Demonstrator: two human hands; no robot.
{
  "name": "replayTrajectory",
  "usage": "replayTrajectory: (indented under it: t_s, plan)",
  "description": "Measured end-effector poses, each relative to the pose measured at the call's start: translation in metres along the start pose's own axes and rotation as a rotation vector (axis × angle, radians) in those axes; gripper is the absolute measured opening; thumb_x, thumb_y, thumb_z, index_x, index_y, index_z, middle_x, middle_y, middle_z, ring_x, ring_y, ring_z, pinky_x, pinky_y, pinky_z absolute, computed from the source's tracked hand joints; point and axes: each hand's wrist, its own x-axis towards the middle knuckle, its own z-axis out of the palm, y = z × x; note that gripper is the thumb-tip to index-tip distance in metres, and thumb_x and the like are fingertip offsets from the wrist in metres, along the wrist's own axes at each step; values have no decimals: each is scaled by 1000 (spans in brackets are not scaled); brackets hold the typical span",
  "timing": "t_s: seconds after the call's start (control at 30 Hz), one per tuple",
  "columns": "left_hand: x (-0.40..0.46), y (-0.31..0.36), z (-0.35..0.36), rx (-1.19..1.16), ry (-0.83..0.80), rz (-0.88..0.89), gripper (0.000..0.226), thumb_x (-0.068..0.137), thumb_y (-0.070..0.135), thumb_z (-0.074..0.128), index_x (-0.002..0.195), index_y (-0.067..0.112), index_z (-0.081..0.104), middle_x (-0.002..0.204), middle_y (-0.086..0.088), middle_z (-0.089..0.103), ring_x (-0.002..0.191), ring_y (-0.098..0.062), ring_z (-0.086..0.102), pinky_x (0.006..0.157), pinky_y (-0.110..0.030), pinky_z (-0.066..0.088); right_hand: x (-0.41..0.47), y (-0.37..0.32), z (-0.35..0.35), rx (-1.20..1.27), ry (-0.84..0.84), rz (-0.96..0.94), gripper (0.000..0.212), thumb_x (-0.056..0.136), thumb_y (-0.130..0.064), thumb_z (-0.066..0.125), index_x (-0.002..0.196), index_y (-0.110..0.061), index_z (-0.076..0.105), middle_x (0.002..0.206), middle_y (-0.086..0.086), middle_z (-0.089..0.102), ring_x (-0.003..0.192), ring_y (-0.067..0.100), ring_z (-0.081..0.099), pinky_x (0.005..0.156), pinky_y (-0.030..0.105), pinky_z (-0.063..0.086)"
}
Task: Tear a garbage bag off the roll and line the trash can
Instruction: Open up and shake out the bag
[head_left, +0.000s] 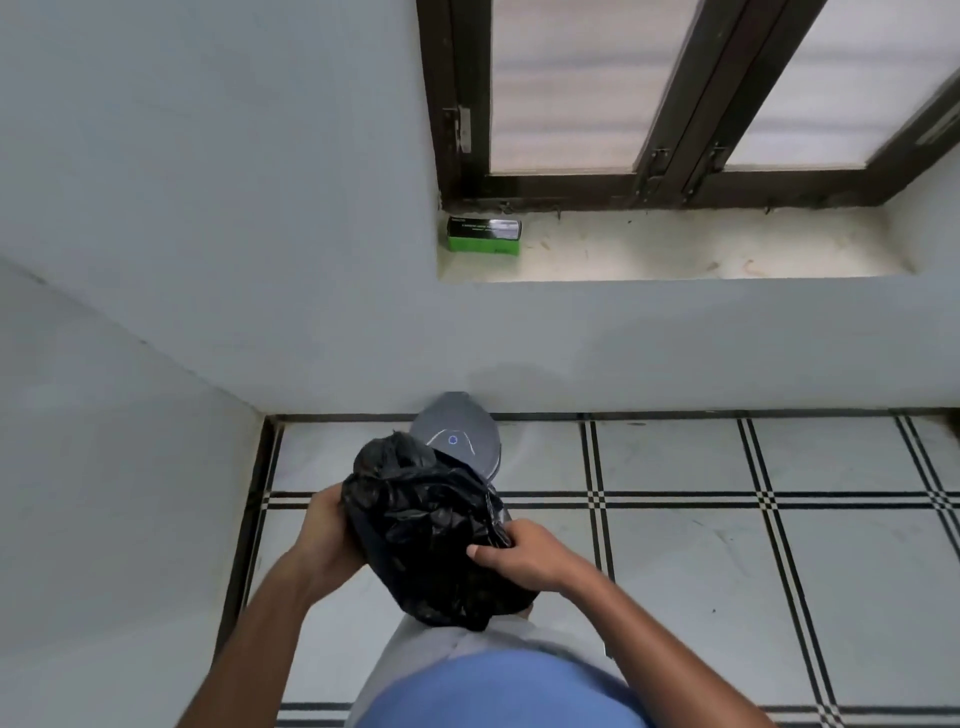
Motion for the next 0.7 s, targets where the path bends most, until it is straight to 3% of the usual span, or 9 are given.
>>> replayTrajectory:
  t_s: [0.1,0.2,0.27,0.37,0.5,0.57,0.63,0.7]
  plan:
    - [4,-7,6,-25,-9,-23,46,106,16,36,105,3,80,116,-28,77,97,-39,74,94,-52,53,2,4,-2,44,-18,13,26,100,-53,75,92,-29,72,95,-11,74,88,8,73,78,22,56]
    - [14,-11,11,-29,47,-26,48,105,13,34,107,3,81,112,-29,77,89,-40,77,87,-53,57,8,3,-11,60,24,35,28,98,-56,73,93,-28,73,96,-9,76,90,10,74,80,25,56]
    - [24,-13,7,-125,66,-60,48,106,15,34,107,1,80,120,-31,76,101,-45,77,95,-61,59,14,3,-16,86,67,48,30,98,-54,72,86,-27,70,88,-11,73,85,11,72,78,27,54]
    - [34,-13,4,-262,70,-126,51,110,27,32,128,0,71,136,-33,71,130,-52,64,114,-68,47,23,3,-19,188,121,61,30,100,-47,73,79,-26,69,79,-11,72,80,10,71,76,28,54]
    - [40,-14,1,-367,56,-139,62,105,45,34,137,2,68,133,-30,73,118,-48,71,111,-61,50,29,-1,-19,336,185,67,35,96,-50,76,88,-16,77,87,-4,81,88,16,78,84,35,61]
    - [38,-11,4,-379,-4,-124,70,101,59,42,132,3,73,133,-28,74,117,-47,72,110,-60,51,25,-7,-21,400,180,54,38,95,-57,80,85,-20,78,86,-6,83,88,13,81,75,28,60]
    - [35,-11,7,-250,-96,-136,75,103,67,49,134,4,75,135,-27,74,121,-44,71,109,-56,53,22,-8,-22,453,147,35,45,92,-63,83,87,-18,79,87,-6,84,88,11,82,72,21,56]
    - [37,-13,8,75,-226,-103,50,107,43,63,139,7,73,134,-22,76,119,-37,75,101,-49,59,24,-9,-19,487,141,18,53,90,-67,84,86,-15,74,82,-7,79,80,10,78,68,20,54]
